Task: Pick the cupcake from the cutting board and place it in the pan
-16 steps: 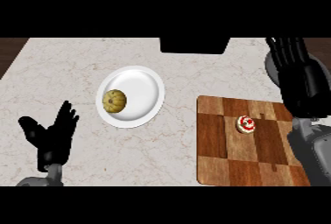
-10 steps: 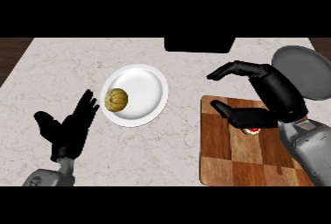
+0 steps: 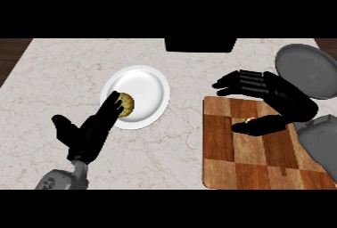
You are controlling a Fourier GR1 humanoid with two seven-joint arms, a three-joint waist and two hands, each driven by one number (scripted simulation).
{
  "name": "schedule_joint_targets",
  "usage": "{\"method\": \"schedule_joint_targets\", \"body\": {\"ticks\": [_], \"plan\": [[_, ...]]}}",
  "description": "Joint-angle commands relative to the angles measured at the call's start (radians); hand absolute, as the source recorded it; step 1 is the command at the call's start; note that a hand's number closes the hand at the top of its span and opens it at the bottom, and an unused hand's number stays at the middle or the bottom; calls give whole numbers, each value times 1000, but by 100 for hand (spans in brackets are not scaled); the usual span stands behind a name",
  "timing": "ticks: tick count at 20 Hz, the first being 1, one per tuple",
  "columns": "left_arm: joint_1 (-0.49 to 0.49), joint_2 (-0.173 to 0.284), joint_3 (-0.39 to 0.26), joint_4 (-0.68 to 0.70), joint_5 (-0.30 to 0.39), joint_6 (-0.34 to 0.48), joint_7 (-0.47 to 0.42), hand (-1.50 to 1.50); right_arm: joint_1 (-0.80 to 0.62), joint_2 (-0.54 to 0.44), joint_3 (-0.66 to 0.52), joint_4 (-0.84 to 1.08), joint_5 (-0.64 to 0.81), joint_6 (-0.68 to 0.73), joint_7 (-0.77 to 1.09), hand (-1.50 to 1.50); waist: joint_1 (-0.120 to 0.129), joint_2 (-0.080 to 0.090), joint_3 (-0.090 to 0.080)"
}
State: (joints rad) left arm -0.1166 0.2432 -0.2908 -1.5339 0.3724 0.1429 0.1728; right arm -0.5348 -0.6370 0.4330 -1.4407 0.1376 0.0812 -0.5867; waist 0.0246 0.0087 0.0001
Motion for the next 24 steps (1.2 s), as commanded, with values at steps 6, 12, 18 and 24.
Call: {"method": "schedule_joint_targets", "body": {"ticks": [6, 12, 18, 24], "plan": [[41, 2, -1, 5, 13, -31, -11, 0, -91, -211, 254, -63, 474, 92, 184, -150, -22, -23, -6], [47, 14, -4, -20, 0, -30, -4, 0, -152, -197, 420, -197, 746, 266, 506, -150, -28, -26, -5], [63, 24, 15, -7, -7, -43, -33, 0, -134, -136, 576, -297, 877, 581, 733, -150, -29, -19, -3], [68, 5, 38, 30, -11, -77, -71, 0, 10, -14, 583, -368, 958, 727, 939, -150, -30, -11, -1]]}}
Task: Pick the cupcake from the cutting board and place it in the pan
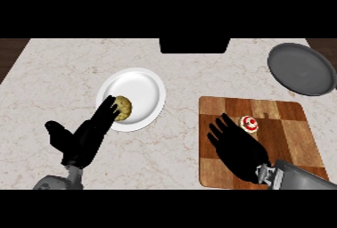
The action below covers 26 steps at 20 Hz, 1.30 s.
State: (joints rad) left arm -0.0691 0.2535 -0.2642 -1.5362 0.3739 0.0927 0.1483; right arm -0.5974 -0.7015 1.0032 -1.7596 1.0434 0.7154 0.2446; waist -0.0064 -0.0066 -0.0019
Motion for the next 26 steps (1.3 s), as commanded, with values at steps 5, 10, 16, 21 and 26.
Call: {"method": "schedule_joint_targets", "body": {"ticks": [5, 10, 16, 21, 26], "plan": [[55, 0, 24, -27, -22, -46, -17, 0, 124, 72, 0, 34, 175, -4, 75, -150, 11, 6, 2], [39, -30, 20, -77, -37, -34, 51, 0, 158, 56, -30, 49, 264, -40, 33, -150, 10, 6, 2], [3, -42, 47, -50, -49, -51, 73, 0, 158, 32, -98, 40, 354, -65, -14, -150, 8, 5, 2], [-1, -52, 80, -53, -35, -77, 93, 0, 170, 25, -151, 162, 415, -175, -122, -150, 9, 6, 2], [-2, -71, 91, -17, -68, -97, 63, 0, 180, 76, -193, 224, 490, -217, -171, -150, 9, 7, 2]]}}
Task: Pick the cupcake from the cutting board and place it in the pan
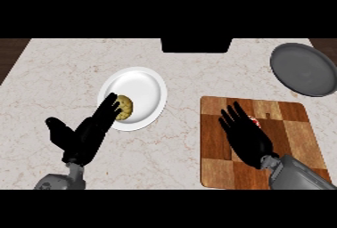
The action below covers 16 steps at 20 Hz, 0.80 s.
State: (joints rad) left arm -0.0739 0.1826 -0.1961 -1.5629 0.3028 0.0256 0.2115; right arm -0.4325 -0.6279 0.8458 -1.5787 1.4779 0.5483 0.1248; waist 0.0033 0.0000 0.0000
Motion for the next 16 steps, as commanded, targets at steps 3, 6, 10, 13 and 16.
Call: {"method": "schedule_joint_targets", "body": {"ticks": [3, 6, 10, 13, 16], "plan": [[9, -21, 8, -19, -31, -4, 17, 0, -21, 63, -73, 152, 79, -105, -108, 150, 2, 0, 0], [-2, -32, 26, 45, -13, -33, -25, 0, -13, -11, -67, 95, 88, -189, -187, 150, -2, 0, 0], [-21, -39, 6, -16, -41, -2, 39, 0, -91, 75, -60, 277, 164, -317, -223, 150, 10, 2, 0], [-1, -45, 19, -6, -39, -17, 35, 0, -86, 111, -85, 288, 214, -338, -250, 150, 4, 1, 0], [-8, 6, 71, -5, -6, -43, 43, 0, 84, 62, -220, 258, 24, -425, -212, 150, -16, 2, 2]]}}
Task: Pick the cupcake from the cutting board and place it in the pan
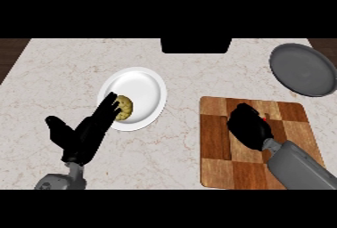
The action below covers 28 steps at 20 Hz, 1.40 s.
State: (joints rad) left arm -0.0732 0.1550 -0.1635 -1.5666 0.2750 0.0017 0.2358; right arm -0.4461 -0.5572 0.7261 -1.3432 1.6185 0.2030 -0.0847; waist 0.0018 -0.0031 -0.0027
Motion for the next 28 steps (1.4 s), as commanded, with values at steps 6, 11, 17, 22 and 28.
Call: {"method": "schedule_joint_targets", "body": {"ticks": [6, 11, 17, 22, 28], "plan": [[73, 21, 47, -3, 10, 6, -35, 0, 303, 25, -373, -53, -525, -120, -93, 150, -67, -2, 6], [89, 0, 23, -19, 0, 8, -44, 0, 380, 17, -552, -251, -693, -259, -128, 150, -53, -9, 3], [48, 26, 65, 12, 21, -21, -49, 0, 451, 11, -764, -389, -1051, -188, -231, 150, -48, -3, 2], [38, -6, 21, -22, 8, -4, -8, 0, 512, 18, -911, -360, -1336, -47, -269, 150, -28, -1, 4], [-35, 9, 51, -13, 17, -33, 44, 0, 276, 5, -951, -85, -1354, 21, -226, 150, 5, 5, 3]]}}
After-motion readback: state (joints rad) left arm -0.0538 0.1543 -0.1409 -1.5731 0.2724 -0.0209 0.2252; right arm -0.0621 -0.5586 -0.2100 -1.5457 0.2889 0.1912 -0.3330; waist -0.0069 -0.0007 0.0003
